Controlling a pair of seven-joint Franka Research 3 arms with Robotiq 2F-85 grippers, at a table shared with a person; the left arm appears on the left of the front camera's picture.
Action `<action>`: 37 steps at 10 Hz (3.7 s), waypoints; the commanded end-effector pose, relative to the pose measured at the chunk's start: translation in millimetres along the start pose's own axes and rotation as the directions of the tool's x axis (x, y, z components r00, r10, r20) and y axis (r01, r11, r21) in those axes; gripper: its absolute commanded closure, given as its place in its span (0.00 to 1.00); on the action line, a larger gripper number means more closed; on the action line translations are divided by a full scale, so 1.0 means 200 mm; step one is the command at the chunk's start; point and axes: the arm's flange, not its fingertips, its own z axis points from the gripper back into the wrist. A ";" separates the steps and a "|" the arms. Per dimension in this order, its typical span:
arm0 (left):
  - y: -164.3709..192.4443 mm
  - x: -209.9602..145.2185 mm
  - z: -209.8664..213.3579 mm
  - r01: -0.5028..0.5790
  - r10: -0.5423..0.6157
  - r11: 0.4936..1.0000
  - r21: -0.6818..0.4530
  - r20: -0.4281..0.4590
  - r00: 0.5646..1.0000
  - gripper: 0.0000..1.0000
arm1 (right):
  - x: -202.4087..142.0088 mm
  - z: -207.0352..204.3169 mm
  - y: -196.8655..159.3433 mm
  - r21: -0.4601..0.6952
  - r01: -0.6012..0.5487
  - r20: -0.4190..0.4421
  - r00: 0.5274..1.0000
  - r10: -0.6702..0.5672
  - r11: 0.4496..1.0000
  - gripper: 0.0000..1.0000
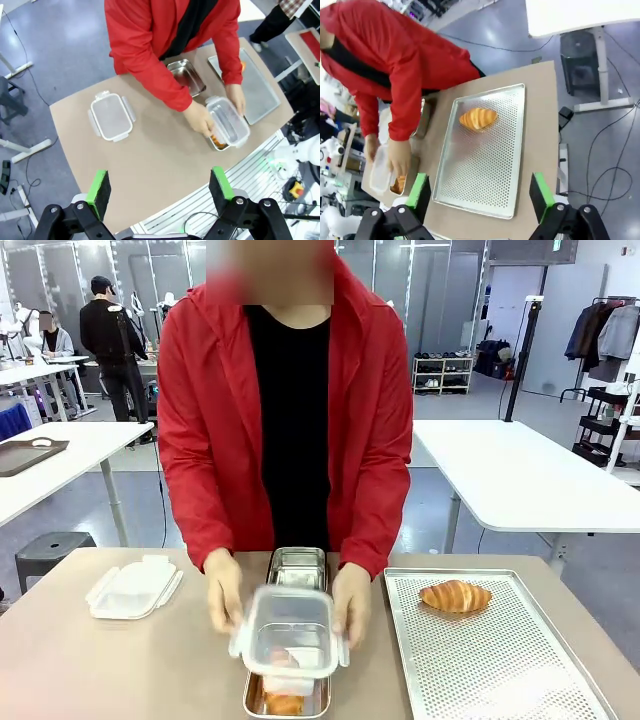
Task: Place the bread into the airtight container.
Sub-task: Pick up a Butter Roll and place it into an empty Airtight Container.
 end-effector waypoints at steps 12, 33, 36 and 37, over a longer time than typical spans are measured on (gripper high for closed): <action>0.00 0.00 0.00 0.018 -0.018 1.000 0.000 -0.005 1.000 0.00 | 0.05 0.01 0.07 -0.018 -0.052 -0.059 0.997 0.051 0.998 0.00; 0.00 0.00 0.00 0.018 -0.018 1.000 0.000 -0.005 1.000 0.00 | 0.05 0.01 0.07 -0.018 -0.052 -0.059 0.997 0.051 0.998 0.00; 0.00 0.00 0.00 0.018 -0.018 1.000 0.000 -0.005 1.000 0.00 | 0.05 0.01 0.07 -0.018 -0.052 -0.059 0.997 0.051 0.998 0.00; 0.00 0.00 0.00 0.018 -0.018 1.000 0.000 -0.005 1.000 0.00 | 0.05 0.01 0.07 -0.018 -0.052 -0.059 0.997 0.051 0.998 0.00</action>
